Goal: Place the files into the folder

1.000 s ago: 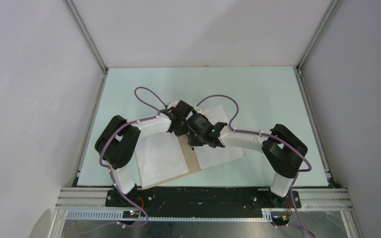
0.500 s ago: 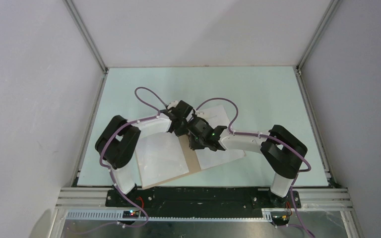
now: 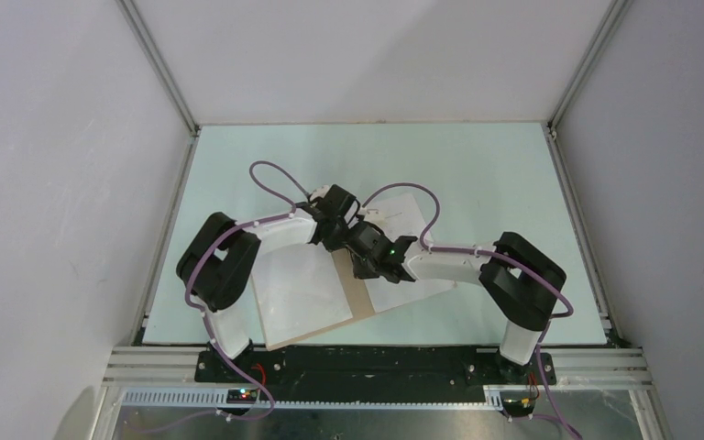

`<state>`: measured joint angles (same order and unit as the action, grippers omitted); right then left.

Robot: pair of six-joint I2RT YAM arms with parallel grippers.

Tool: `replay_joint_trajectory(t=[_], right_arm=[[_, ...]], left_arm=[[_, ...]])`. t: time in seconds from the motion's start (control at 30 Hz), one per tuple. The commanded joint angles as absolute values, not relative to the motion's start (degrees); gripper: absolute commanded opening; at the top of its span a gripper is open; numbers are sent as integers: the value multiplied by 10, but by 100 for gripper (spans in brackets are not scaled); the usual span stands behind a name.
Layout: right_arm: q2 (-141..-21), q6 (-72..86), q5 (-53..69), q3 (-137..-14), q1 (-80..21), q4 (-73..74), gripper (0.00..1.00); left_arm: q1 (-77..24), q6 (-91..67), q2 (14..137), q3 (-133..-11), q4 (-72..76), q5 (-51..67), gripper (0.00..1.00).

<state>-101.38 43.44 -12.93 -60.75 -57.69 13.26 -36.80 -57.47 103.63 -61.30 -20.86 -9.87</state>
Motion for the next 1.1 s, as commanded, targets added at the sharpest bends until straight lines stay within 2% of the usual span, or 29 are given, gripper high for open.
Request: replay_joint_trajectory(t=[0.0, 1.07], right_arm=[[-1045, 410, -173, -572, -584, 240, 14], [-1011, 449, -172, -465, -518, 203, 9]], left_arm=[[-365, -568, 1097, -582, -245, -100, 0], [-357, -546, 1100, -564, -243, -111, 0]])
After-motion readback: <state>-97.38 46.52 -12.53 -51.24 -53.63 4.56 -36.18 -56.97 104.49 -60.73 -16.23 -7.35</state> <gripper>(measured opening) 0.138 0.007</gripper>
